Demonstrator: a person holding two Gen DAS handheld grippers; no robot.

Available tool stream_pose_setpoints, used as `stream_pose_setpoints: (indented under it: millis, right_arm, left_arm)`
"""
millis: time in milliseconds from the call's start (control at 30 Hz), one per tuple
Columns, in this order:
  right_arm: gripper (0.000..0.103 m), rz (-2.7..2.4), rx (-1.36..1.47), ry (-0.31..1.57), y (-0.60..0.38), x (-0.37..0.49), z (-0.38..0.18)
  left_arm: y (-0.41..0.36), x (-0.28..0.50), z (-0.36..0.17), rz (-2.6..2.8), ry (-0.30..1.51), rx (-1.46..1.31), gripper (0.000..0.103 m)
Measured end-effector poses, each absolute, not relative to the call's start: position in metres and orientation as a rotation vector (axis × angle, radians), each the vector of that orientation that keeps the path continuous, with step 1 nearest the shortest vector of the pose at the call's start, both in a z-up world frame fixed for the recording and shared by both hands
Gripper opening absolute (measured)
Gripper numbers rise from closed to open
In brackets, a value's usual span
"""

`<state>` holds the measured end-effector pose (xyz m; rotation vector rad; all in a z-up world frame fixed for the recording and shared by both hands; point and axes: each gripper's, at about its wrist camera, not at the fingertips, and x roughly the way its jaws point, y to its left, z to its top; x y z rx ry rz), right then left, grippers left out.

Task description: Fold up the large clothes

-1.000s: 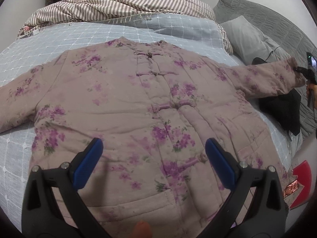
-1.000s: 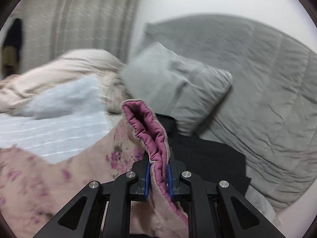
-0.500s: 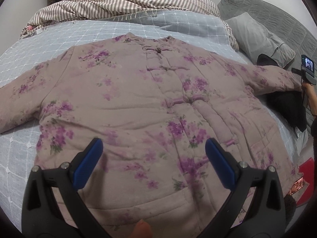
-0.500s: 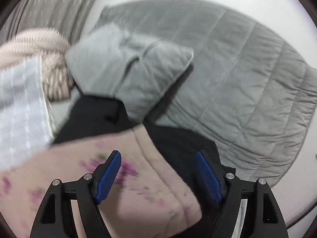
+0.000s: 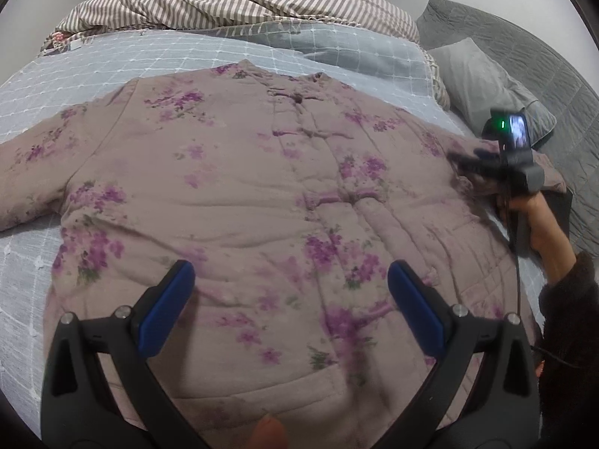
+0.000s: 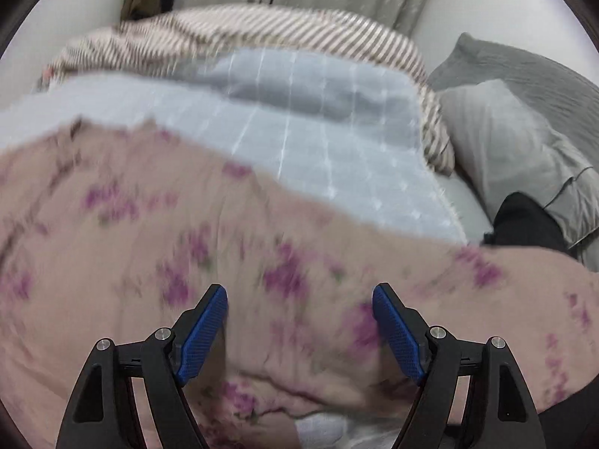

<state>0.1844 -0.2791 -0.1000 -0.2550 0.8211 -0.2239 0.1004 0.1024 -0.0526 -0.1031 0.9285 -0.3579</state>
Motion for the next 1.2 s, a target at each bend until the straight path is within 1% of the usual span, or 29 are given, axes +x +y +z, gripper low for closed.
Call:
stream_pose_setpoints:
  millis: [67, 167, 267, 333, 400, 467, 567, 733, 867, 1000, 1067, 1133, 1200]
  right_arm:
    - [0.082, -0.266, -0.293, 0.847, -0.295, 0.177, -0.121]
    - [0.082, -0.390, -0.277, 0.850, -0.345, 0.156, -0.126]
    - [0.082, -0.483, -0.415, 0.864, -0.380, 0.136, -0.121]
    - [0.082, -0.519, -0.552, 0.864, -0.375, 0.127, -0.116]
    - [0.082, -0.596, -0.603, 0.841, -0.369, 0.121, -0.107]
    - [0.082, -0.619, -0.510, 0.823, -0.371, 0.113, -0.093]
    - [0.083, -0.557, -0.298, 0.801, -0.369, 0.103, -0.072]
    - [0.084, -0.300, -0.128, 0.757, -0.329, 0.116, -0.063]
    - [0.084, -0.097, 0.060, 0.782, -0.317, 0.144, -0.078]
    - [0.083, -0.043, 0.232, 0.853, -0.334, 0.159, -0.120]
    - [0.082, -0.107, 0.288, 0.894, -0.350, 0.150, -0.140]
    - [0.082, -0.150, 0.397, 0.876, -0.371, 0.136, -0.146]
    - [0.082, -0.185, 0.389, 0.883, -0.372, 0.128, -0.138]
  left_arm:
    - [0.108, 0.104, -0.057, -0.330, 0.940, -0.099, 0.103]
    - [0.117, 0.106, -0.067, -0.312, 0.959, -0.115, 0.102]
    - [0.120, 0.108, -0.075, -0.309, 0.974, -0.126, 0.102]
    - [0.119, 0.107, -0.078, -0.305, 0.975, -0.105, 0.102]
    - [0.118, 0.105, -0.078, -0.305, 0.969, -0.081, 0.102]
    - [0.117, 0.105, -0.075, -0.310, 0.967, -0.068, 0.103]
    - [0.115, 0.109, -0.072, -0.320, 0.968, -0.064, 0.102]
    - [0.110, 0.122, -0.071, -0.307, 0.967, -0.072, 0.102]
    - [0.108, 0.126, -0.077, -0.294, 0.971, -0.075, 0.102]
    - [0.116, 0.125, -0.083, -0.282, 0.978, -0.072, 0.102]
    - [0.122, 0.124, -0.084, -0.277, 0.979, -0.070, 0.102]
    - [0.130, 0.124, -0.083, -0.273, 0.982, -0.076, 0.102]
    - [0.142, 0.124, -0.078, -0.266, 0.983, -0.094, 0.103]
